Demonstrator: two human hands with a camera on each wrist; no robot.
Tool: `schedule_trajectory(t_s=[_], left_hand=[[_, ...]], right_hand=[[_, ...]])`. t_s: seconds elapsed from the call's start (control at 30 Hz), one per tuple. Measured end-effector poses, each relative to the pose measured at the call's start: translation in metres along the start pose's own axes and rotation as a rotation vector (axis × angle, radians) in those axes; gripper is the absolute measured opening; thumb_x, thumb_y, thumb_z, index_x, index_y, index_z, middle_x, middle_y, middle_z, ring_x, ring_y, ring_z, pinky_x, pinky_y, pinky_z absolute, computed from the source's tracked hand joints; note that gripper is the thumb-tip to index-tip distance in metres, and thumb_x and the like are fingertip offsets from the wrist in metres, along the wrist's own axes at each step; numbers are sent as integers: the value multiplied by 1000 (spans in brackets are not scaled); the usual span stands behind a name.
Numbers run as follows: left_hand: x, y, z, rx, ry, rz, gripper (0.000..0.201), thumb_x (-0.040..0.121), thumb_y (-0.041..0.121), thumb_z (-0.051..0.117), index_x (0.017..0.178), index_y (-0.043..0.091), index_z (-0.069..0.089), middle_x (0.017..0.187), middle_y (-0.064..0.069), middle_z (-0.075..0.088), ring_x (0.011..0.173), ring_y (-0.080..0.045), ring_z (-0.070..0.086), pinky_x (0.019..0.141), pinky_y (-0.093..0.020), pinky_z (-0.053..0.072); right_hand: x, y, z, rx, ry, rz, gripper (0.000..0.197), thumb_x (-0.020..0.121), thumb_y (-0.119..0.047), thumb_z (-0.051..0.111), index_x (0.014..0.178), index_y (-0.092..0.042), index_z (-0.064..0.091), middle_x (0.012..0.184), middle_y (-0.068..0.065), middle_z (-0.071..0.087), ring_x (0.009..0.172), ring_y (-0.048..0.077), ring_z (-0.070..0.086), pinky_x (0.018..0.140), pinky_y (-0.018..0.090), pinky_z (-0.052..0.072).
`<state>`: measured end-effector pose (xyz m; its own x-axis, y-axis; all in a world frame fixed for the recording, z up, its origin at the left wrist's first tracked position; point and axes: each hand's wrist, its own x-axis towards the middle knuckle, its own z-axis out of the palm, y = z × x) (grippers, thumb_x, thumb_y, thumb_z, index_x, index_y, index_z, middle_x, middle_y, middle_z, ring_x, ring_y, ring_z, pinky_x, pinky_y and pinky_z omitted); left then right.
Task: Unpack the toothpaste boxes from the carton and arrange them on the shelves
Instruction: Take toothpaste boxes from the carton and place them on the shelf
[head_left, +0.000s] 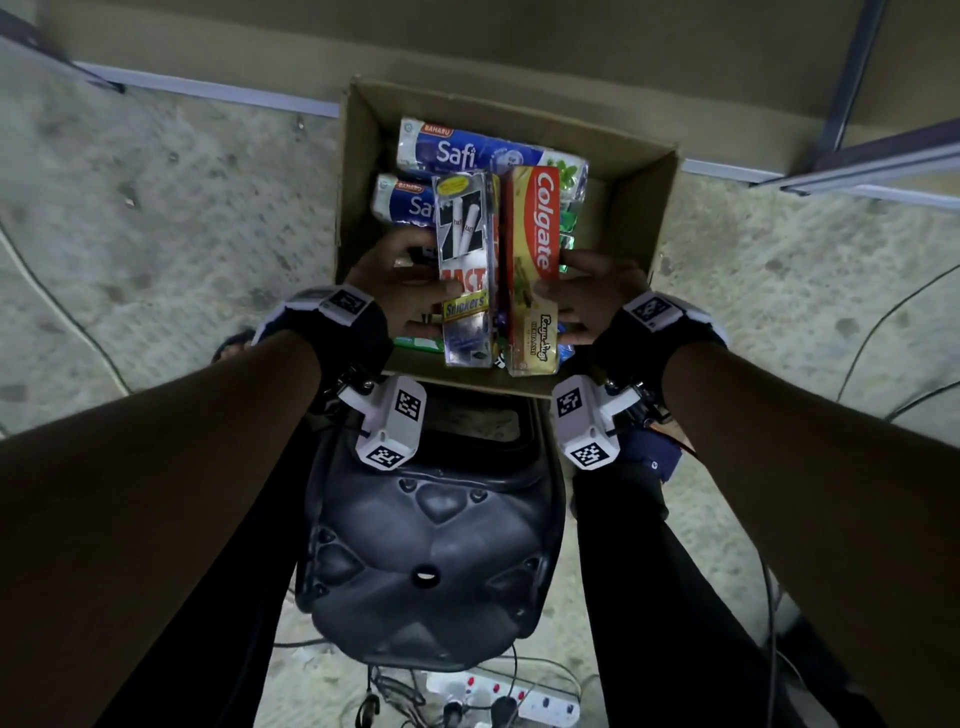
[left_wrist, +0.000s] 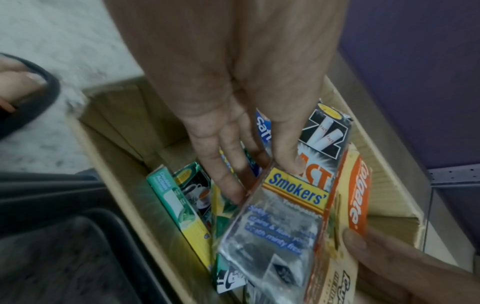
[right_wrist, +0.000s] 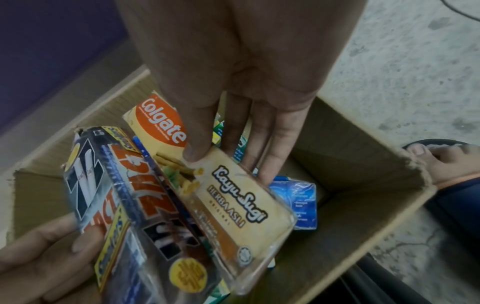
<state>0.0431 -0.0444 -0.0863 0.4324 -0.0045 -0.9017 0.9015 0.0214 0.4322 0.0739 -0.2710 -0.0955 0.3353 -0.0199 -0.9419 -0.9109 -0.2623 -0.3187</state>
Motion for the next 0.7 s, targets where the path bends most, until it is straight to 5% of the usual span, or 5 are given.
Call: schedule_trajectory(t_s=[0.1,0.23,0.43,0.6,0.7], left_hand=[[-19,8,-4,-7,-7,8,40,80,6,78,101,33,58,113,1,70,99,-23,69,64,-37,60],[-50,20,-9,-17,-18,22,39,81,5,76,104,30,57,107,-2,71,93,-24,72,70,-44,61],[-106,36,-12,-41,-32,39,43,83,2,73,113,24,52,114,-3,69,97,-26,70,78,-50,59],[-155,47,-11,-89,-19,40,55,82,2,74,128,18,50,123,-11,66,106,-31,67,83,-54,57],[-181,52,-11,-109,-11,63,54,82,3,75,129,18,51,121,-12,67,104,-30,68,83,-52,58]], right_hand=[[-20,-2,-1,46,-1,-4,48,77,-17,83,119,-36,68,111,6,73,91,25,70,57,36,58],[-54,-7,-4,74,13,-8,40,78,-14,83,107,-38,71,100,0,75,82,22,74,57,36,58],[-122,-17,-9,73,15,-51,46,80,-13,80,121,-30,68,112,7,73,104,33,68,86,53,57],[-177,-25,-17,139,-11,-104,29,84,-4,75,91,-32,71,76,-6,77,69,14,75,52,27,57],[-208,-32,-19,148,-14,-124,31,85,-2,73,87,-33,70,73,-9,76,66,11,74,50,25,56]])
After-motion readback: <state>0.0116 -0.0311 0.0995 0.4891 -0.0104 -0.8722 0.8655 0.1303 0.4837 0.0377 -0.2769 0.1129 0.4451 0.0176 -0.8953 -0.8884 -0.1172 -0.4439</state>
